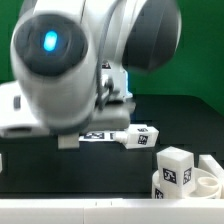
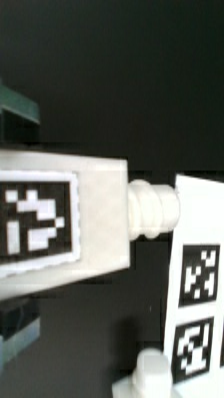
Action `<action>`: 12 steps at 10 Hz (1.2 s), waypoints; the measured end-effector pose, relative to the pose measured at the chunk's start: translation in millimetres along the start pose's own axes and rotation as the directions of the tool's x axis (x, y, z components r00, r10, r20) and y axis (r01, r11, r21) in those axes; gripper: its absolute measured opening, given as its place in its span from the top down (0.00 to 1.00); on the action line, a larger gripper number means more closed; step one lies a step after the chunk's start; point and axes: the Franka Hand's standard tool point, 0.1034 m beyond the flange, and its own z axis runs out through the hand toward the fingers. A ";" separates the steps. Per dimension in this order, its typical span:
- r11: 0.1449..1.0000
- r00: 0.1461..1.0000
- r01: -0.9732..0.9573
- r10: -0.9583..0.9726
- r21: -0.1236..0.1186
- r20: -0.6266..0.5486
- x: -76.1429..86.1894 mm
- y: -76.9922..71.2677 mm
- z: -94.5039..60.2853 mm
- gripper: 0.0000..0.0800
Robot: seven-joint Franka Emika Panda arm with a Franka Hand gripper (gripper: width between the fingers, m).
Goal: Assemble stool
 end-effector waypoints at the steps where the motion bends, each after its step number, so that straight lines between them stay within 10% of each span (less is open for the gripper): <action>1: 1.000 0.997 -0.001 0.001 -0.004 -0.079 -3.6 3.8 4.5 0.58; 4: 0.999 0.969 -0.026 0.020 -0.020 -0.246 3.5 3.1 -6.2 0.58; 8: 0.997 0.849 0.003 -0.044 -0.078 -0.527 -9.9 -73.8 -95.5 0.58; 12: 0.995 0.680 -0.033 -0.049 -0.097 -0.732 -4.8 -66.9 -94.7 0.58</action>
Offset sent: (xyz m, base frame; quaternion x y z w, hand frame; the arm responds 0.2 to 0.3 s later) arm 0.0000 0.0000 0.0000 0.0000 0.1938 0.0000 0.9810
